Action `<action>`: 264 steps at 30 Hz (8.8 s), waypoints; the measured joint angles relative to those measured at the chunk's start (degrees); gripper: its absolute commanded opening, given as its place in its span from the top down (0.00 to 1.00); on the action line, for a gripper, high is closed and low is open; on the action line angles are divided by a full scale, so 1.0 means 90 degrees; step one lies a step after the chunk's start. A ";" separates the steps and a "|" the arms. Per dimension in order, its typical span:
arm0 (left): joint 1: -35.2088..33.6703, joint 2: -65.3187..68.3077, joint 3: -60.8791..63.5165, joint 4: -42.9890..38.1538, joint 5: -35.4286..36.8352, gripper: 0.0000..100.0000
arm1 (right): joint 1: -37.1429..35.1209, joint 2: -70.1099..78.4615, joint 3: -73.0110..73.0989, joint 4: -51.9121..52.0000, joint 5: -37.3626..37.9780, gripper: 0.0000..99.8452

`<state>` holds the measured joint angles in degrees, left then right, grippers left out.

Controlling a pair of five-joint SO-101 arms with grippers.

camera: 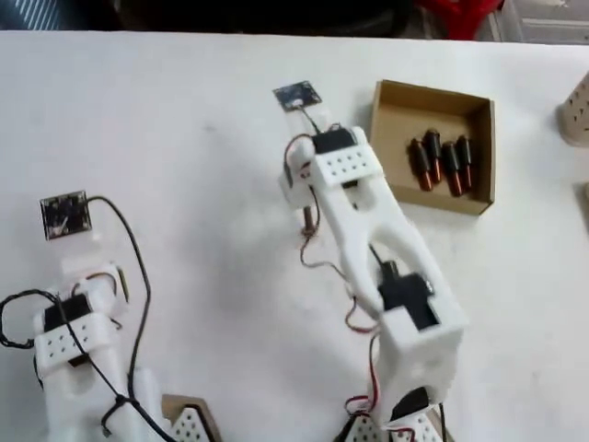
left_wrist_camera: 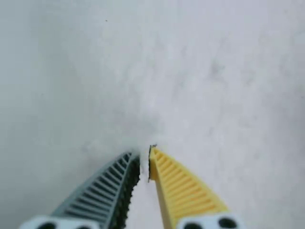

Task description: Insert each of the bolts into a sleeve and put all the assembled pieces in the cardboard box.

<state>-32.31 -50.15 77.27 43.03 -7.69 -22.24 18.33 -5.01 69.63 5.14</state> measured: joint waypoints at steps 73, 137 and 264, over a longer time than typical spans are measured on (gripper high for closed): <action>0.0020 0.0000 0.0000 0.0000 0.0000 0.93 | -0.0313 -0.2413 0.5265 -0.2735 -0.1348 0.98; 0.0195 0.0000 0.0000 0.0000 -0.0313 0.93 | 0.1934 -0.4357 0.5812 -0.1074 0.0733 0.84; 0.6173 0.5744 -0.5206 -0.0850 -0.0957 0.85 | 0.1993 -0.8664 0.9573 -0.3692 0.0850 0.98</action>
<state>23.25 1.54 30.42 35.38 -16.31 -4.31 -59.65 81.14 36.40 12.79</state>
